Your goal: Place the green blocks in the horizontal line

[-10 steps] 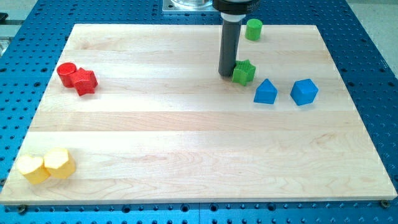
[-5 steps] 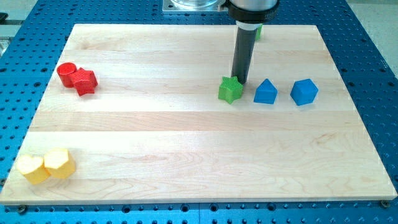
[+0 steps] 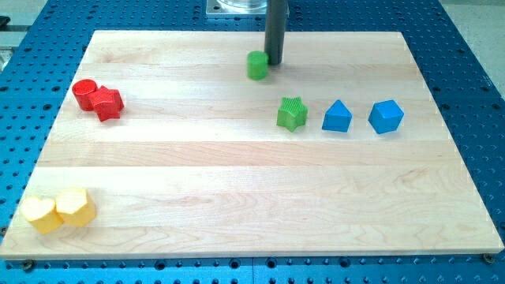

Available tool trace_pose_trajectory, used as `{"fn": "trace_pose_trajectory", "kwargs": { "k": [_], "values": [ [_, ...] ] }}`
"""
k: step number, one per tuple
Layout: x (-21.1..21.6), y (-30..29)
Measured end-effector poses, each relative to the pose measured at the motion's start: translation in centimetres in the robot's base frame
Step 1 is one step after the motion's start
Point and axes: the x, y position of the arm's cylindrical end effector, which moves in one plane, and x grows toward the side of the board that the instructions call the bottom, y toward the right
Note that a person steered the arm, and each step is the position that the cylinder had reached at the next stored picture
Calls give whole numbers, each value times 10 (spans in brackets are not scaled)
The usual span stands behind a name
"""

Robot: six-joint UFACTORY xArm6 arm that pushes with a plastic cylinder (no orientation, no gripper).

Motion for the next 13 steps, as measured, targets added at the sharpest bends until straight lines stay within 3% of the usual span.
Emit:
{"fn": "trace_pose_trajectory", "kwargs": {
  "k": [2,3,4,6,7,8,9,11,13],
  "values": [
    [-20,-47],
    [51,-76],
    [34,-78],
    [56,-72],
    [66,-40],
    [69,-43],
    [53,-90],
    [119,-203],
    [182,-192]
  ]
}}
